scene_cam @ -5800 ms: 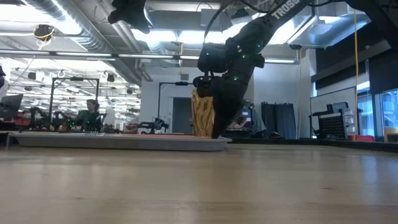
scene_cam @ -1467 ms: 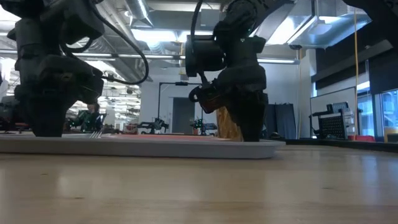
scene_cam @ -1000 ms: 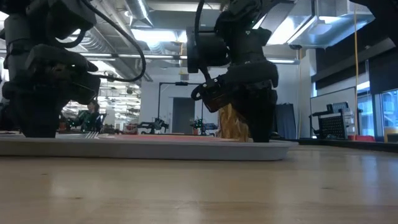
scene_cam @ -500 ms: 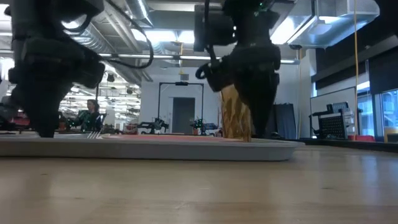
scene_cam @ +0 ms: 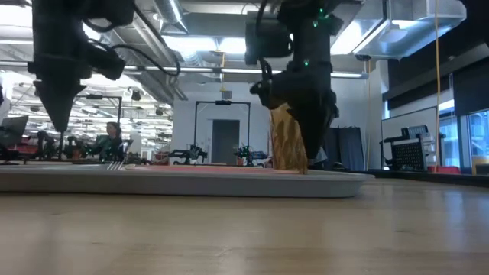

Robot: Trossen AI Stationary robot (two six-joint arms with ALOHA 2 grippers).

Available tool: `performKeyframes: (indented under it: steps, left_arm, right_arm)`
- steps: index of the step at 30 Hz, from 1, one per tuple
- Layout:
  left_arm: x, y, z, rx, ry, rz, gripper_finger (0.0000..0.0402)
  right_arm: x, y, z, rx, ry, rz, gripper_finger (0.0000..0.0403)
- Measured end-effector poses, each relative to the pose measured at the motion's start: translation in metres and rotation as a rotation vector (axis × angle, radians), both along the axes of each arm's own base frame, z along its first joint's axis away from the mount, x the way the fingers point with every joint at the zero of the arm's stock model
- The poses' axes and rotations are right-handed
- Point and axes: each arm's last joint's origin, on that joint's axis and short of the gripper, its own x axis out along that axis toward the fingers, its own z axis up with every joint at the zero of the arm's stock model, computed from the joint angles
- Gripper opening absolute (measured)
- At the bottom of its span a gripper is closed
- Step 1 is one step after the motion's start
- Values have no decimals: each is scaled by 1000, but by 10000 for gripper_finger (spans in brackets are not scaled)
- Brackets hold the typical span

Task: Pick and place plate/cup/fork/spoon on tray
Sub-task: Move the tray serving tray to the center of the table

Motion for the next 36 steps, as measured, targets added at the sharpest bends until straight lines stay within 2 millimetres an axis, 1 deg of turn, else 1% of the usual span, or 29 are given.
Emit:
performKeyframes:
  steps: [2, 5, 7, 9, 11, 16, 19, 25, 36]
  left_arm:
    - [-3, 5, -2, -26, 2, -66, 0]
    - [-3, 10, -14, -68, 11, -136, 0]
    - [-4, 12, -20, -74, 14, -159, 0]
    - [-3, 13, -29, -82, 7, -168, 0]
    - [-5, 15, -32, -91, 11, -171, 0]
    - [-12, 20, -43, -115, 45, -144, 0]
    - [-15, 21, -50, -133, 48, -139, 0]
    - [-12, 20, -51, -133, 5, -144, 0]
    - [-6, 24, -51, -140, -53, -145, 0]
  right_arm:
    - [-2, -4, -5, 5, 1, 10, 5]
    - [-9, -7, -16, 50, 36, 48, 5]
    - [-10, -7, -24, 57, 19, 65, 5]
    - [-12, -6, -28, 68, 23, 89, 5]
    - [-13, -6, -30, 71, 10, 106, 5]
    - [-17, -10, -39, 82, 10, 97, 5]
    - [-22, -11, -44, 113, 25, 91, 5]
    - [-29, -8, -49, 160, 58, 91, 5]
    - [-34, -1, -50, 171, 123, 83, 5]
